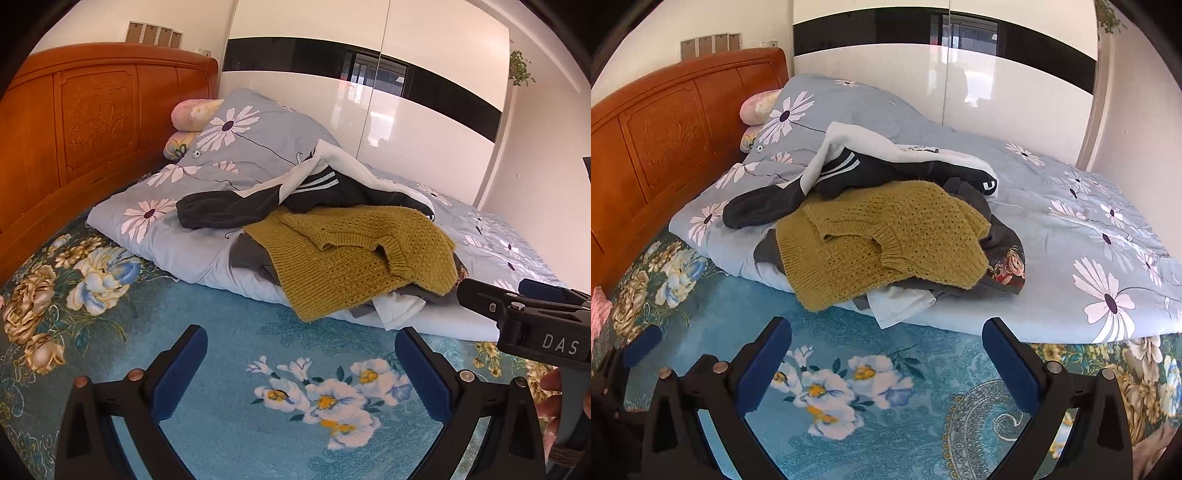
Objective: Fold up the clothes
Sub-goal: 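Move the right tool toward the mustard knit vest on the clothes pile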
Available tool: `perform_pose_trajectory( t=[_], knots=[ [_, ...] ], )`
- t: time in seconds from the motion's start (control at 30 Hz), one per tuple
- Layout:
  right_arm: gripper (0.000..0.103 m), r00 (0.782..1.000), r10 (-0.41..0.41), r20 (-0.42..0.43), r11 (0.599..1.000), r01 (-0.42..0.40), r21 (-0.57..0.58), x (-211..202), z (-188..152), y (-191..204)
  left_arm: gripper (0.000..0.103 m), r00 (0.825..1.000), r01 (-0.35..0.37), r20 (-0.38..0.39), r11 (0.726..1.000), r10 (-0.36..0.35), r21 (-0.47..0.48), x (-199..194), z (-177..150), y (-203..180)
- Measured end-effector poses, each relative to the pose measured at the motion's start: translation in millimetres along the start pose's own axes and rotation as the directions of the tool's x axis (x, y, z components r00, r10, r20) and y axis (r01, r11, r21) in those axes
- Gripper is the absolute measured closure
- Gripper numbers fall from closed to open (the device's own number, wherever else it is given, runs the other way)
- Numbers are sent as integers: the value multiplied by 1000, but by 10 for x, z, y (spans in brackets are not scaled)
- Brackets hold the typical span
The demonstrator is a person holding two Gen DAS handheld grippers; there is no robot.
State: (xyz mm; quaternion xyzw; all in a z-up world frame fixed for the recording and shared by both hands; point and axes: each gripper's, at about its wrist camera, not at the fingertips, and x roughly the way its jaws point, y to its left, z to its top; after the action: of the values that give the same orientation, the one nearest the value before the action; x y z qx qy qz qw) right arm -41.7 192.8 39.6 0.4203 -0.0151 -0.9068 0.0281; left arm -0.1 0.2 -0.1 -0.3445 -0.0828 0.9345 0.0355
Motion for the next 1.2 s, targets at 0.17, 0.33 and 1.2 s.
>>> perform_pose_trajectory(
  t=[0.17, 0.33, 1.2],
  knots=[
    [0, 1000, 5, 4, 1000, -5, -7, 82, -2, -1, 0, 999, -21, 36, 1000, 21, 13, -20, -37, 44],
    [0, 997, -51, 49, 995, 55, -87, 86, -36, 199, 0, 992, -63, 106, 997, 67, -40, -49, -117, 147],
    [0, 986, -72, 149, 973, 103, -207, 91, -127, 528, 0, 985, -60, 154, 993, 75, -98, -93, -212, 289]
  ],
)
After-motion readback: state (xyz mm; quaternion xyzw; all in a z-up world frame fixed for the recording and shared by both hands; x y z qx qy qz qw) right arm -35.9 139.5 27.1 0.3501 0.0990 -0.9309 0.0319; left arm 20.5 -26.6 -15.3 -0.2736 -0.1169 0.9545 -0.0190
